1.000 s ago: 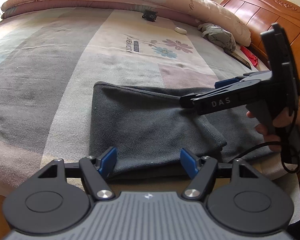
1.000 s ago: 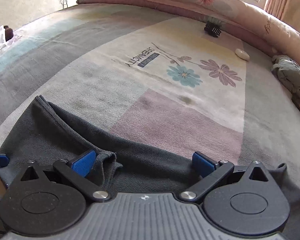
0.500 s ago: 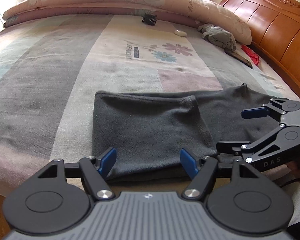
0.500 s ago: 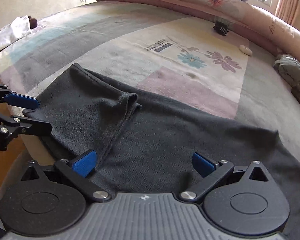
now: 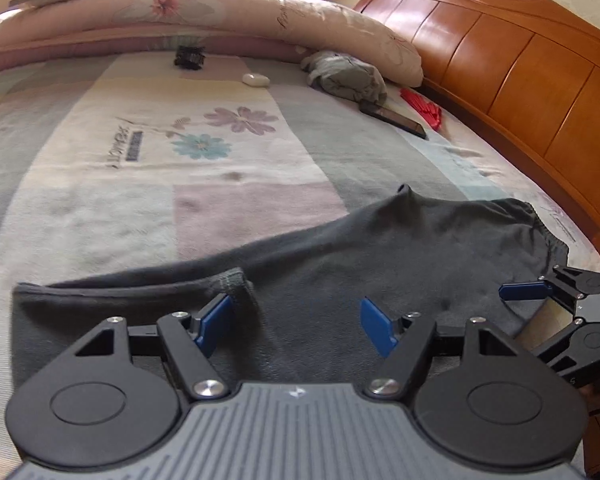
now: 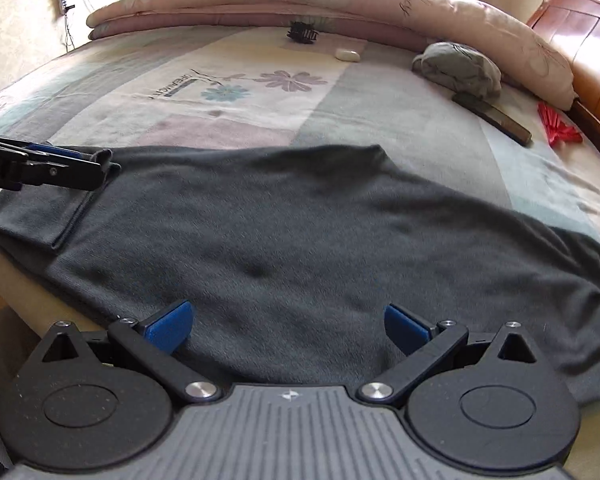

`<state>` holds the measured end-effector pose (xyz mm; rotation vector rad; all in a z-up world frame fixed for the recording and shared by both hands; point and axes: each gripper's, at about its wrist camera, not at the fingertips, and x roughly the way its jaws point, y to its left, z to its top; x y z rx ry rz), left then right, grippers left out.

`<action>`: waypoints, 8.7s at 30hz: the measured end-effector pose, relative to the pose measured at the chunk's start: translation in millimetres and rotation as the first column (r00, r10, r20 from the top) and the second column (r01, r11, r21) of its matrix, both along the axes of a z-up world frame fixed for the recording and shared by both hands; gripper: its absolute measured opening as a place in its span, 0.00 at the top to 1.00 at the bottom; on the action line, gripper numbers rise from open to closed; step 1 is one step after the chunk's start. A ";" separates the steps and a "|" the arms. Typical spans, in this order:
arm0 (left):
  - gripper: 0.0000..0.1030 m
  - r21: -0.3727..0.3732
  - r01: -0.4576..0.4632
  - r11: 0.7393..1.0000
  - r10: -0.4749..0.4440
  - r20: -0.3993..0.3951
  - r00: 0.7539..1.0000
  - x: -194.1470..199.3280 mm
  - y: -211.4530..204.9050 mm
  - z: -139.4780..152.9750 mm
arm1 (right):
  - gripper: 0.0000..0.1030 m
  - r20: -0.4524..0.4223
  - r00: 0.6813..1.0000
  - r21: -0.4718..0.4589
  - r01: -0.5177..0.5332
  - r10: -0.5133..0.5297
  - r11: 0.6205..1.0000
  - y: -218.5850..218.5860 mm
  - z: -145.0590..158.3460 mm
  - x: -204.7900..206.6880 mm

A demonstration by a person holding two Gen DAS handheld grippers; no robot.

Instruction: Fold clothes

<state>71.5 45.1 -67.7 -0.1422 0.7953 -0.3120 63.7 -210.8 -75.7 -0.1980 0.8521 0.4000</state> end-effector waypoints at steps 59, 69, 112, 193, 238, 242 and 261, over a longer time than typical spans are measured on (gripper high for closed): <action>0.25 0.096 0.154 0.983 -0.151 -0.036 0.988 -31.4 -94.8 19.7 | 0.00 -0.309 0.810 0.756 0.527 -0.499 0.388 -319.7 -34.8 28.3; 0.25 0.077 0.154 0.985 -0.151 -0.037 0.988 -32.6 -91.3 16.7 | 0.00 -0.336 0.844 0.793 0.493 -0.419 0.358 -307.0 -36.9 26.5; 0.25 0.002 0.143 0.990 -0.143 -0.001 0.990 -38.4 -70.6 18.9 | 0.00 -0.282 0.850 0.809 0.460 -0.445 0.366 -280.0 -40.6 67.4; 0.25 0.153 0.201 0.968 -0.210 0.045 0.977 -91.2 67.0 38.5 | 0.91 0.260 0.964 0.222 -0.113 0.053 0.969 45.1 114.2 20.9; 0.21 0.133 0.112 0.985 -0.115 0.017 0.993 -122.4 133.6 31.4 | 0.90 0.243 0.771 -0.359 -0.492 0.589 0.793 272.6 53.5 -44.2; 0.21 0.130 0.106 0.986 -0.108 0.009 0.994 -123.2 134.1 29.1 | 0.90 0.236 0.762 -0.382 -0.499 0.604 0.778 276.5 46.6 -44.9; 0.21 0.149 0.076 0.986 -0.074 -0.016 0.997 -120.3 135.9 26.7 | 0.74 0.173 0.744 -0.371 -0.558 0.645 0.742 290.3 26.0 -46.1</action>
